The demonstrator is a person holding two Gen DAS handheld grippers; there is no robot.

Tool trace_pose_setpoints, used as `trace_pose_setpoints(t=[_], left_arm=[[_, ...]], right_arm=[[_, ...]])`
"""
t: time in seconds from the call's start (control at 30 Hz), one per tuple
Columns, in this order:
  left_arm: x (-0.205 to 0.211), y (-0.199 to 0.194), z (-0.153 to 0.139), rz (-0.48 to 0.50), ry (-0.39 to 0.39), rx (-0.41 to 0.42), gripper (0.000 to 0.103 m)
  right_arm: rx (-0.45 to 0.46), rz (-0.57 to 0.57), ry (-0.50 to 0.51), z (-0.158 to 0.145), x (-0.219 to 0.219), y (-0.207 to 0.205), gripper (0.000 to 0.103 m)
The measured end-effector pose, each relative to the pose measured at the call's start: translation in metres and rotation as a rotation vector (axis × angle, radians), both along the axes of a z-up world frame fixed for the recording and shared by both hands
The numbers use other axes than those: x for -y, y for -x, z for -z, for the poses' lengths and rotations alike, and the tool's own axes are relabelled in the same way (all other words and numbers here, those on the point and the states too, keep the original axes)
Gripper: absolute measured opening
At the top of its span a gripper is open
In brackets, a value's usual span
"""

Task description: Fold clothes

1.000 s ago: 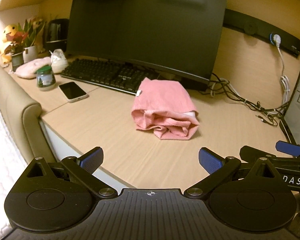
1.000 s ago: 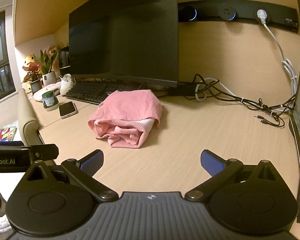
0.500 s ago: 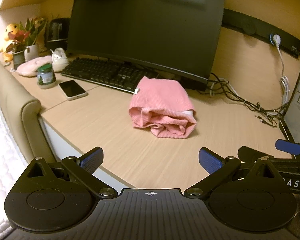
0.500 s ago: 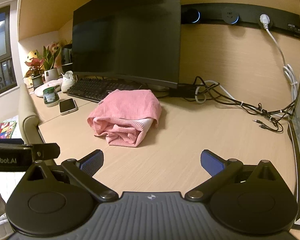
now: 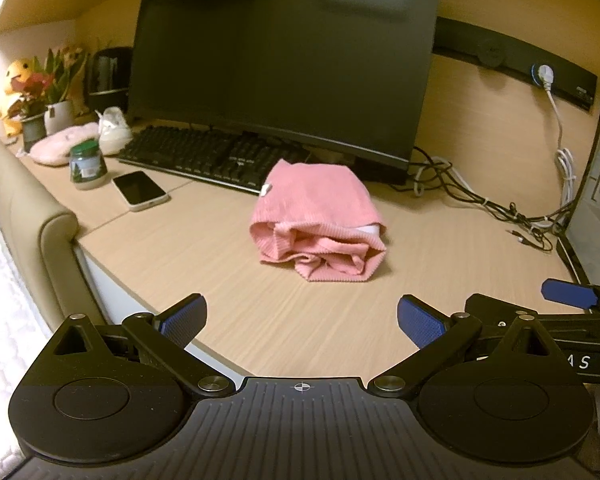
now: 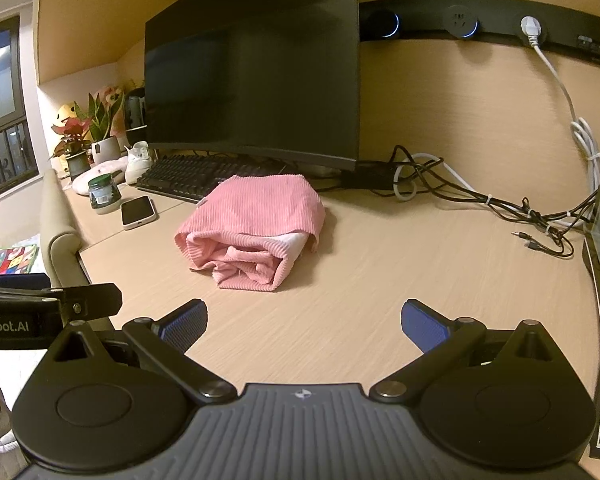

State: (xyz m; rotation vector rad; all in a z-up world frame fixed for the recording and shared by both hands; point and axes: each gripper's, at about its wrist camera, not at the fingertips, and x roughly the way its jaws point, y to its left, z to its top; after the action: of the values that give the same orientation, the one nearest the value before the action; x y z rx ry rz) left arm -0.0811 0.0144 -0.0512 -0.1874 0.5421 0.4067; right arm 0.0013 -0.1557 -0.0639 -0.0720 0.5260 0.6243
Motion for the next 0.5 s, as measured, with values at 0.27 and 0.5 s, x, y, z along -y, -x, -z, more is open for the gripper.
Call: trace_pose_setpoints(t=[0.27, 0.5], left_arm=[[-0.0010, -0.0013, 0.0029, -0.020, -0.008, -0.025, 0.103], [-0.0038, 0.0010, 0.0045, -0.020, 0.010, -0.024, 0.103]], right_arm=[[0.005, 0.003, -0.004, 0.0009, 0.0013, -0.0001, 0.103], [0.017, -0.002, 0.002, 0.0008, -0.0008, 0.0024, 0.103]])
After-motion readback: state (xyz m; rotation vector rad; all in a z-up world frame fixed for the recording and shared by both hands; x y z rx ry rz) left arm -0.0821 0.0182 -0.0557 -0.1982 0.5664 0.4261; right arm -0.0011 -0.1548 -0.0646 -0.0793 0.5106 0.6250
